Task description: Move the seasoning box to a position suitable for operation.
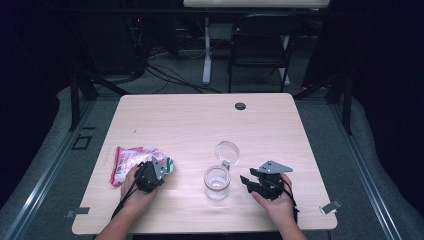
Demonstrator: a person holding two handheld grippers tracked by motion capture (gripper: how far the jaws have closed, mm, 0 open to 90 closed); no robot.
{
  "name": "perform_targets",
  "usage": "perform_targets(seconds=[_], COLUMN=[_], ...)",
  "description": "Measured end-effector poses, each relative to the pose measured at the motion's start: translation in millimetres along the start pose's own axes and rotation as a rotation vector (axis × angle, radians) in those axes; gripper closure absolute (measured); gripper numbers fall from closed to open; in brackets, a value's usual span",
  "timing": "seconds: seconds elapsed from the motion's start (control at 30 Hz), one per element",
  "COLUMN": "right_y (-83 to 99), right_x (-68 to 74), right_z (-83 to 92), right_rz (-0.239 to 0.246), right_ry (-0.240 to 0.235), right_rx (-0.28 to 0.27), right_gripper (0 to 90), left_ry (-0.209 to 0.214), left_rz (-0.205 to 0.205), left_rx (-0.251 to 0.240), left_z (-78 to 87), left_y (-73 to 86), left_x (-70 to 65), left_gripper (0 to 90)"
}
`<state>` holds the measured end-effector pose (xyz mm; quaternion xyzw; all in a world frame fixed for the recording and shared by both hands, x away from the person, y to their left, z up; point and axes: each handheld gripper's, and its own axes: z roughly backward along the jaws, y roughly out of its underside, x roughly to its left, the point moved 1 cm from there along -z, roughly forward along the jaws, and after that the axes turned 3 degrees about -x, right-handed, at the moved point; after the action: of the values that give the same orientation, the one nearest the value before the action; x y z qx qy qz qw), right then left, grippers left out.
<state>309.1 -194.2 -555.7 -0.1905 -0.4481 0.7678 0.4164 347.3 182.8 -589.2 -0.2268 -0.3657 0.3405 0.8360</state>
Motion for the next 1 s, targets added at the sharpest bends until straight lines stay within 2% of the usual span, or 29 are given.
perform_targets(seconds=[0.1, 0.3, 0.4, 0.57, 0.77, 0.87, 1.0], right_y=[0.4, 0.9, 1.1, 1.0, 1.3, 1.2, 1.4], right_x=[-0.4, -1.5, -1.3, -1.0, -1.9, -2.2, -2.0], right_z=[-0.2, 0.4, 0.4, 0.7, 0.4, 0.4, -0.2], right_rz=[-0.002, -0.006, -0.006, -0.003, -0.007, -0.006, -0.009], right_ry=[0.004, 0.008, 0.008, 0.009, 0.011, 0.01, 0.011], right_rx=[0.003, 0.006, 0.005, 0.001, 0.003, 0.001, -0.001], right_gripper=[51.4, 51.3, 51.3, 51.1, 51.2, 51.2, 51.2], left_ry=[-0.014, -0.013, -0.02, 0.003, 0.028, 0.056, 0.085], left_rz=[0.001, 0.016, 0.02, 0.077, 0.135, 0.206, 0.274], left_rx=[-0.007, -0.01, -0.015, -0.023, -0.036, -0.053, -0.074], left_z=[0.7, 1.5, 2.9, 7.1, 8.9, 11.9, 14.7], left_y=[0.9, 3.1, 3.4, 4.2, 4.7, 6.1, 8.1], left_x=[2.5, 5.3, 8.5, 17.0, 22.7, 30.0, 37.9], left_gripper=[54.4, 68.1, 78.2, 89.4, 90.0, 90.0, 90.0])
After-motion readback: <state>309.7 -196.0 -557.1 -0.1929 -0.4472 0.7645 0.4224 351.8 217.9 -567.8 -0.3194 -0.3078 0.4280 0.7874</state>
